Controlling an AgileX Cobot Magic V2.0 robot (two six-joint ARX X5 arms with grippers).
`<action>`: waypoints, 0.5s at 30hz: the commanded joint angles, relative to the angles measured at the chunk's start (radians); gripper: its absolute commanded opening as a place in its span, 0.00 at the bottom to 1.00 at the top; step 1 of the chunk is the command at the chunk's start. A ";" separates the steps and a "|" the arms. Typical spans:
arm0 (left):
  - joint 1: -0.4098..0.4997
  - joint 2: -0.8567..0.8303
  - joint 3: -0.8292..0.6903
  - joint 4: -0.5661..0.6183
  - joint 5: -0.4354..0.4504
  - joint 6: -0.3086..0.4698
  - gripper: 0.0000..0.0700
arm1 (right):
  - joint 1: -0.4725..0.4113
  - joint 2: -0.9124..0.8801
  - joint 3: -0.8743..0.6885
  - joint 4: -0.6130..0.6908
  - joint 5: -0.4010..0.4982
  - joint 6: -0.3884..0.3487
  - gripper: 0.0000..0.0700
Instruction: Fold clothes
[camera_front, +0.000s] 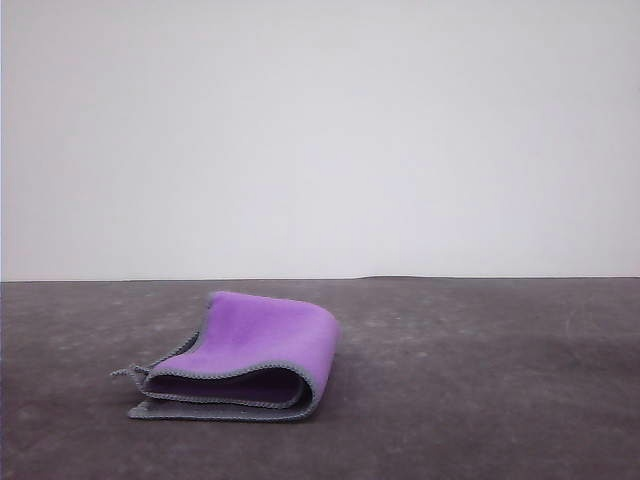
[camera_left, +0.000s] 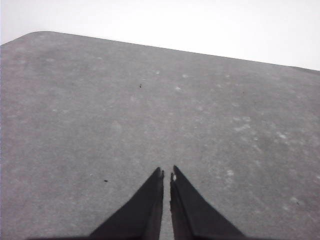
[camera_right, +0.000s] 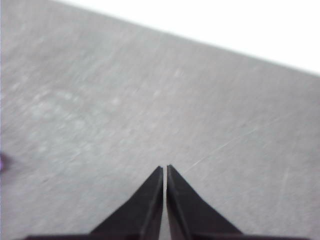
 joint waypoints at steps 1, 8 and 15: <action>0.002 0.000 -0.019 -0.004 0.005 -0.008 0.02 | -0.008 -0.071 -0.074 0.055 0.006 -0.009 0.01; 0.002 0.000 -0.019 -0.004 0.005 -0.008 0.02 | -0.065 -0.381 -0.310 0.101 0.023 -0.008 0.01; 0.002 0.000 -0.019 -0.004 0.005 -0.008 0.02 | -0.105 -0.531 -0.417 0.083 0.023 0.004 0.01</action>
